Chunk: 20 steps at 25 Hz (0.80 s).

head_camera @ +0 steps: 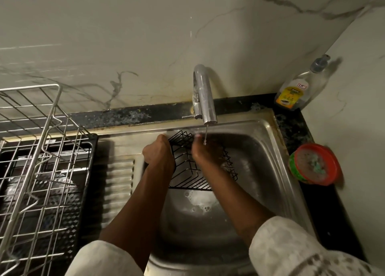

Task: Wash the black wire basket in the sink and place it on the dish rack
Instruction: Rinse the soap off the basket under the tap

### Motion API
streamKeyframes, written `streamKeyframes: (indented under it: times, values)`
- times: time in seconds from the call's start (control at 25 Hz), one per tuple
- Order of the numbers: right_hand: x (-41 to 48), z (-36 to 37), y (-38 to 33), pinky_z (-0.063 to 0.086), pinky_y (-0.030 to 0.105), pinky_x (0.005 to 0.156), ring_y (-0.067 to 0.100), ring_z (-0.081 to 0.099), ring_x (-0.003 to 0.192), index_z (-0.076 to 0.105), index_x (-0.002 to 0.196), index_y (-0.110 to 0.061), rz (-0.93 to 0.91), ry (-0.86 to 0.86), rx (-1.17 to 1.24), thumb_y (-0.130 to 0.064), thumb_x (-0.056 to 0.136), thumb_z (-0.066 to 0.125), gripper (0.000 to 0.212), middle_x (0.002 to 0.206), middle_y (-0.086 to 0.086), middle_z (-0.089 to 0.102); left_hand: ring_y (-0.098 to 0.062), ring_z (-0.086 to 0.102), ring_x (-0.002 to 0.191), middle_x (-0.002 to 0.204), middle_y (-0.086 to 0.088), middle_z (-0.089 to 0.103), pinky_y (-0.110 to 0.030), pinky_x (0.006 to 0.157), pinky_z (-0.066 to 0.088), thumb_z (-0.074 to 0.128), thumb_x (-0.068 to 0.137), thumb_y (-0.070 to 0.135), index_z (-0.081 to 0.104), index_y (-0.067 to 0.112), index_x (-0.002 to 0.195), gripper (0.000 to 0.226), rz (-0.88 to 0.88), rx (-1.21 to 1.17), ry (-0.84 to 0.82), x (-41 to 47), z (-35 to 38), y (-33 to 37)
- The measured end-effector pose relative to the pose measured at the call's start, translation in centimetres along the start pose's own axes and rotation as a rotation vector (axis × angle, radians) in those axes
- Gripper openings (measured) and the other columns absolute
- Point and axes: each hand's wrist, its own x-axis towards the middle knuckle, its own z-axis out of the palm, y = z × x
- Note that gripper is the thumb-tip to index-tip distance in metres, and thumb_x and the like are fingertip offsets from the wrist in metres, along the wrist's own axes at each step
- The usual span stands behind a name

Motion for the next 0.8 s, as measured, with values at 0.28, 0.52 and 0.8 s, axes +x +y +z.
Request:
streamKeyframes:
  times: [0.28, 0.52, 0.8]
  values:
    - [-0.4, 1.7, 1.9, 0.042, 0.049, 0.105, 0.03, 0.051, 0.125, 0.058, 0.128, -0.022, -0.406, 0.235, 0.067, -0.075, 0.095, 0.021, 0.072, 0.133, 0.01, 0.056, -0.022, 0.068, 0.094, 0.11, -0.011, 0.074, -0.038, 0.084, 0.059, 0.073, 0.084, 0.047, 0.071, 0.01, 0.115, 0.048, 0.039, 0.031, -0.098, 0.5, -1.8, -1.7]
    - [1.6, 3.1, 3.8, 0.035, 0.026, 0.074, 0.026, 0.055, 0.09, 0.065, 0.093, -0.01, -0.454, 0.601, 0.363, -0.027, 0.105, 0.048, 0.027, 0.105, 0.012, 0.057, -0.018, 0.063, 0.078, 0.081, -0.003, 0.066, -0.03, 0.072, 0.057, 0.08, 0.085, 0.043, 0.067, 0.008, 0.089, 0.038, 0.201, 0.081, -0.013, -0.5, -0.8, -0.8]
    - [-1.0, 1.9, -3.6, 0.04, 0.049, 0.108, 0.033, 0.048, 0.13, 0.041, 0.148, -0.014, 0.061, 0.17, 0.476, -0.071, 0.091, 0.025, 0.083, 0.146, 0.015, 0.046, -0.022, 0.06, 0.071, 0.078, -0.006, 0.06, -0.034, 0.063, 0.049, 0.068, 0.087, 0.03, 0.059, 0.001, 0.092, 0.031, 0.154, 0.062, 0.046, -1.6, -0.5, 0.2]
